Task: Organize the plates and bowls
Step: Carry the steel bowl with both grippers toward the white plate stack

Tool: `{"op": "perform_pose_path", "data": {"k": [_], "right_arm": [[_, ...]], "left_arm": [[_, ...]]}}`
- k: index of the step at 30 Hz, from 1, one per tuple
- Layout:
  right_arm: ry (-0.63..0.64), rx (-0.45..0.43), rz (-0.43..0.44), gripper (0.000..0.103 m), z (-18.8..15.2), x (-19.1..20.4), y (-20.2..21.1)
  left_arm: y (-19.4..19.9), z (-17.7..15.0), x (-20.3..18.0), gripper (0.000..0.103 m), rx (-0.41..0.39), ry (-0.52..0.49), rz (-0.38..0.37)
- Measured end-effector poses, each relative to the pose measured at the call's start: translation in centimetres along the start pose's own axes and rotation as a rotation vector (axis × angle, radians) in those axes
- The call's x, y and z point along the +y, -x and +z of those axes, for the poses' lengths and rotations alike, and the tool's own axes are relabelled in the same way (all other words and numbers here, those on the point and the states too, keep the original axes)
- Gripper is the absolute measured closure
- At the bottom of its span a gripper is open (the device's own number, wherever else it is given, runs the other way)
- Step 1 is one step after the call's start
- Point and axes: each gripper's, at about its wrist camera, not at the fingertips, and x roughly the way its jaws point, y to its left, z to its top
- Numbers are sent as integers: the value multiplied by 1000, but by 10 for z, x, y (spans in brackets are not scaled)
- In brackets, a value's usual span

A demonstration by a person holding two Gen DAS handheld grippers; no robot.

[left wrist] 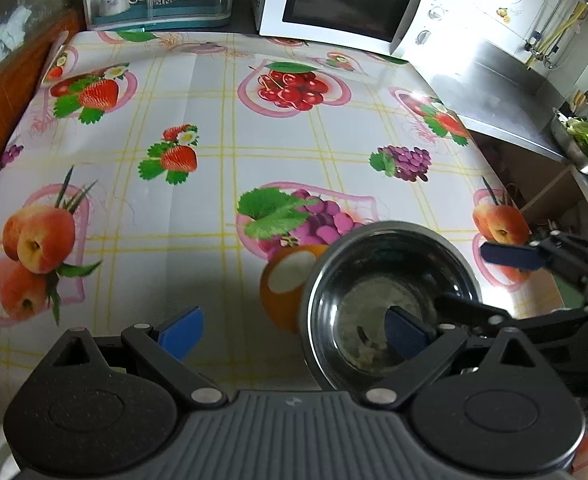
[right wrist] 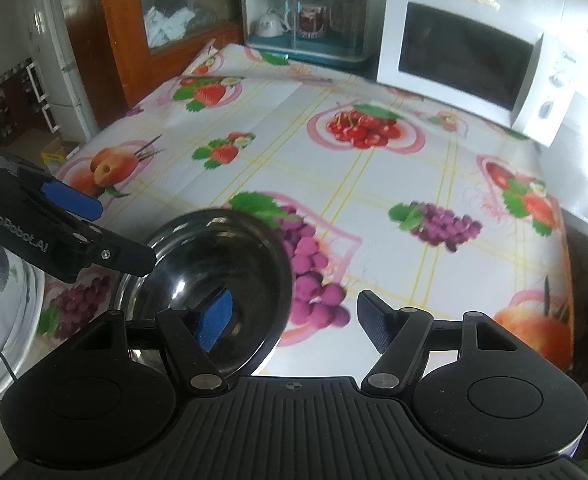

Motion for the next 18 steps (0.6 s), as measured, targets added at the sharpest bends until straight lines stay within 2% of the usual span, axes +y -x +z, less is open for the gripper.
{"op": "perform_pose_path", "data": {"k": [18], "right_arm": [[-32,71,63,34,-22,14,-29]], "left_arm": [[-12,-15,0,7,35,44,-50]]}}
